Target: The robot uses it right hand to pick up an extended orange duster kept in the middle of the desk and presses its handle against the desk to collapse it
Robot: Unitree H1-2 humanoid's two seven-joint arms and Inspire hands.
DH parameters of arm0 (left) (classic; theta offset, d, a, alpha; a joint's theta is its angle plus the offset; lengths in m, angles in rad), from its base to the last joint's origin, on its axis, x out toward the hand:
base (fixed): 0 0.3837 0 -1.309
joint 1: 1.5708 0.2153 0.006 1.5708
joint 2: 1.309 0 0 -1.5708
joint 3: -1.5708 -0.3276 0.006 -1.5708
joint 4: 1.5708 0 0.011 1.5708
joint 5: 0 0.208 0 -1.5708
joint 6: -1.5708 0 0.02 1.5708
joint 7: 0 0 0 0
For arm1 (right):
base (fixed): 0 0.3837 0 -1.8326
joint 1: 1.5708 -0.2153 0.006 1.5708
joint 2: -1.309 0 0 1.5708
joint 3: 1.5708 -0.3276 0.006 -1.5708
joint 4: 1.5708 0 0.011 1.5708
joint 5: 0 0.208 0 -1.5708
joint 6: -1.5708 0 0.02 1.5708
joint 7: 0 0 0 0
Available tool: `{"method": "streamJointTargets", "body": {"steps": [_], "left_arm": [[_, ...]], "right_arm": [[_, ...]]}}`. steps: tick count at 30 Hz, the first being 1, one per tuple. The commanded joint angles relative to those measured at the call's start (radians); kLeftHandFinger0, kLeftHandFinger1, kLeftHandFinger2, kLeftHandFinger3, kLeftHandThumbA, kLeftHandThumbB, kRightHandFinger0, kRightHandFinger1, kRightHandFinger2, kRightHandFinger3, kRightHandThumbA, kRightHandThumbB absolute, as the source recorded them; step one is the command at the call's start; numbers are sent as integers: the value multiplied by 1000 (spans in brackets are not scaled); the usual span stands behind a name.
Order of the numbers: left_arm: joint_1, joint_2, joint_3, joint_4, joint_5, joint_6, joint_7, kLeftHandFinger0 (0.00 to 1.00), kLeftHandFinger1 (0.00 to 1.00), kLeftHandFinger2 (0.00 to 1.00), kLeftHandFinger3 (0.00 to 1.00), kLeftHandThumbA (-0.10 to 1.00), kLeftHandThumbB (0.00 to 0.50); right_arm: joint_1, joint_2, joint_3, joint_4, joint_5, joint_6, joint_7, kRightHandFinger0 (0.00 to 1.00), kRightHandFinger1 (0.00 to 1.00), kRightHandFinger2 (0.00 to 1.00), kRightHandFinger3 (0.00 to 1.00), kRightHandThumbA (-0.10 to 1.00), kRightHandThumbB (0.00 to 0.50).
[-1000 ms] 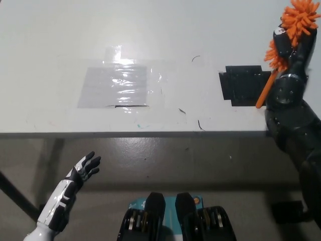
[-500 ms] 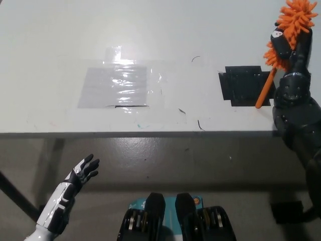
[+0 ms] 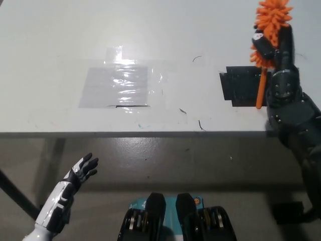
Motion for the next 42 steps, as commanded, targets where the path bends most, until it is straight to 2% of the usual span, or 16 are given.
{"method": "streamJointTargets", "body": {"steps": [1,7,8,9,10,11,12,13,27,30,35,36,37,38,39,42], "left_arm": [[-22,25,16,-28,-15,-23,3,1000,1000,1000,1000,1000,276],[-21,20,19,-25,-12,-22,5,1000,1000,1000,1000,1000,268],[-20,19,19,-30,-9,-22,6,1000,1000,1000,1000,1000,265],[-20,19,19,-30,-10,-21,5,1000,1000,1000,1000,1000,263],[-20,19,19,-30,-10,-21,5,1000,1000,1000,1000,1000,263],[-19,21,21,-35,-11,-15,6,1000,1000,1000,1000,1000,271],[-19,22,23,-41,-9,-9,8,1000,1000,1000,1000,1000,286],[-22,24,24,-41,-10,-11,7,1000,1000,1000,1000,1000,287],[-29,26,33,-27,-21,-21,-1,1000,1000,1000,1000,1000,284],[-29,18,34,-32,-16,-12,7,1000,1000,1000,1000,1000,308],[-36,18,32,-31,-13,-7,6,1000,1000,1000,1000,1000,318],[-38,18,31,-31,-13,-5,6,1000,1000,1000,1000,1000,320],[-38,17,31,-31,-13,-5,5,1000,1000,1000,1000,1000,322],[-38,17,32,-31,-13,-5,5,1000,1000,1000,1000,1000,323],[-45,17,32,-26,-14,-10,4,1000,1000,1000,1000,1000,325],[-51,17,33,-22,-14,-14,3,1000,1000,1000,1000,1000,328]], "right_arm": [[11,31,33,34,-37,61,28,95,477,817,760,-100,105],[-96,7,149,4,-129,0,45,17,406,779,752,-100,143],[-144,-5,213,8,-178,84,151,505,849,1000,1000,269,273],[-153,-10,237,11,-187,99,186,805,1000,1000,1000,417,302],[-154,-11,245,11,-184,102,191,753,945,1000,1000,424,336],[-177,-18,275,16,-194,140,294,1000,1000,1000,1000,632,427],[-197,-24,298,17,-204,171,368,1000,1000,1000,1000,718,494],[-203,-26,301,16,-201,179,383,1000,1000,1000,1000,713,499],[-215,-64,298,-16,-199,192,427,1000,1000,1000,1000,824,500],[-217,-112,242,-94,-161,127,397,1000,1000,1000,1000,931,484],[-163,-196,148,-453,-145,164,392,1000,1000,1000,1000,1000,479],[-130,-221,110,-608,-131,163,392,1000,1000,1000,1000,1000,408],[-124,-223,103,-629,-132,168,394,1000,1000,1000,1000,1000,402],[-121,-222,99,-636,-135,172,397,1000,1000,1000,1000,1000,401],[-72,-260,54,-869,-106,216,433,1000,1000,1000,1000,1000,476],[-11,-296,7,-1129,-100,272,459,1000,1000,1000,1000,1000,464]]}}
